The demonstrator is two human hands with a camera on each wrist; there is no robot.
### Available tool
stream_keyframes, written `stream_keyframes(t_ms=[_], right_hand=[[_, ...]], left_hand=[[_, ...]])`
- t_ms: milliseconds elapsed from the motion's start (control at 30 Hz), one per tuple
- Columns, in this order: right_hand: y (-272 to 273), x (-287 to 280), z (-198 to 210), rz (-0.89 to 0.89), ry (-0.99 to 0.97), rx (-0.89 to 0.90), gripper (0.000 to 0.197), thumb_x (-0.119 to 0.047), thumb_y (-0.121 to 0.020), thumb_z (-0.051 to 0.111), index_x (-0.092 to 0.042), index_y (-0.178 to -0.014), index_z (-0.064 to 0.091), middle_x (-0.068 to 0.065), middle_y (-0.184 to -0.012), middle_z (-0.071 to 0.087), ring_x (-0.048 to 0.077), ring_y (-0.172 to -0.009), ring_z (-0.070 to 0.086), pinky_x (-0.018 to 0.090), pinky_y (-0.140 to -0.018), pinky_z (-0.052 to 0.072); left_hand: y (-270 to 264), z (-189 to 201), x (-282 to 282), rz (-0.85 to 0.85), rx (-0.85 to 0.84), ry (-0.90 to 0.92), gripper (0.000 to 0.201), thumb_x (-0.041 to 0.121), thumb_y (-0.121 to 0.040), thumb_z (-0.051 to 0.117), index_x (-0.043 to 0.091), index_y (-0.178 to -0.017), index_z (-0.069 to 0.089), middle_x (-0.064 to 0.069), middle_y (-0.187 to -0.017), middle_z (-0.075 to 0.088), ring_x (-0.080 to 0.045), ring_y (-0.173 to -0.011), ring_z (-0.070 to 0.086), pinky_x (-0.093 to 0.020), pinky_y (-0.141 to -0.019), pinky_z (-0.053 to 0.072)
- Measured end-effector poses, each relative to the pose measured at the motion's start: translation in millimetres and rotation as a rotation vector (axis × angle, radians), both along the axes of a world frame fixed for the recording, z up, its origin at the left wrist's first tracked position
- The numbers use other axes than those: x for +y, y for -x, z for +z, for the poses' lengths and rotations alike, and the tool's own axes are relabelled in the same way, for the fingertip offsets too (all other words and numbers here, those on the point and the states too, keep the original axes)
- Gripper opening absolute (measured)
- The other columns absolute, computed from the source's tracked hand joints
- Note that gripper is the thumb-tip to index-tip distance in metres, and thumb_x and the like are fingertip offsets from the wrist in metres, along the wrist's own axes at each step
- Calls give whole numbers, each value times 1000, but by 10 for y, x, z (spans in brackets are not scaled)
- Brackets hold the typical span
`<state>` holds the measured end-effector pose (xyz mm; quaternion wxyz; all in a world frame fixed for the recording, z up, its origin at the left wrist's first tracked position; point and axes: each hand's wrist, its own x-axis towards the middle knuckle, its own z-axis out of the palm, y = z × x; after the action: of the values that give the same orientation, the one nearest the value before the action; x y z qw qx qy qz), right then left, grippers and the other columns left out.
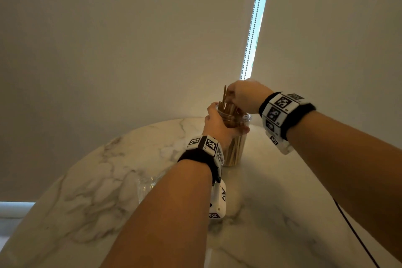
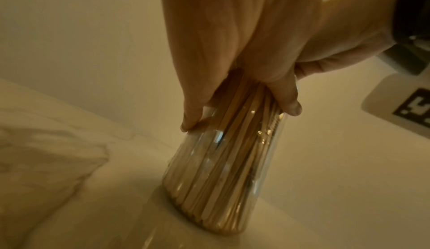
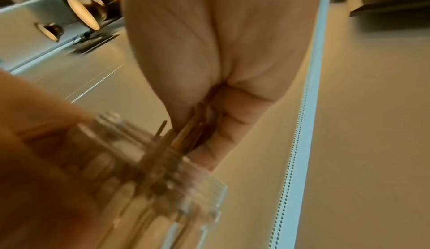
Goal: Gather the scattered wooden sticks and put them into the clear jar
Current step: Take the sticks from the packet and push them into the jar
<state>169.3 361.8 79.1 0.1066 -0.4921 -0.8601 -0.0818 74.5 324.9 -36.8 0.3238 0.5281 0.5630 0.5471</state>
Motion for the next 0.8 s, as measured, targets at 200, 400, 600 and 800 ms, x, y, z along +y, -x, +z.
stream_keyframes(t_ms=[200, 400, 600, 800], right_hand=[[-86, -14, 112, 57, 97, 80, 27, -13, -98, 53, -22, -117, 69, -2, -111, 68, 15, -97, 62, 26, -84, 49], [-24, -29, 69, 46, 82, 108, 18, -16, -98, 55, -19, -105, 72, 0, -102, 69, 17, -91, 62, 26, -74, 46], [-65, -45, -200, 10, 24, 348, 10, -21, -100, 53, -20, -109, 57, 4, -94, 64, 18, -77, 65, 28, -62, 55], [-87, 0, -98, 33, 103, 347, 23, -26, -102, 52, -17, -106, 73, -1, -93, 67, 9, -77, 60, 18, -63, 42]], left_hand=[[4, -13, 7, 25, 26, -4, 119, 38, -62, 91, 30, -151, 12, -5, -142, 45, -25, -127, 49, -41, -104, 44], [7, -14, -7, 35, 16, 1, 121, 38, -61, 91, 30, -152, 11, -5, -144, 44, -26, -129, 48, -43, -104, 45], [-2, 5, 2, 10, -3, 34, 120, 39, -61, 91, 36, -150, 11, -6, -143, 43, -28, -127, 49, -48, -103, 47], [-6, -15, -3, 18, 3, 12, 120, 44, -53, 89, 35, -148, 16, -5, -137, 47, -26, -122, 52, -48, -101, 49]])
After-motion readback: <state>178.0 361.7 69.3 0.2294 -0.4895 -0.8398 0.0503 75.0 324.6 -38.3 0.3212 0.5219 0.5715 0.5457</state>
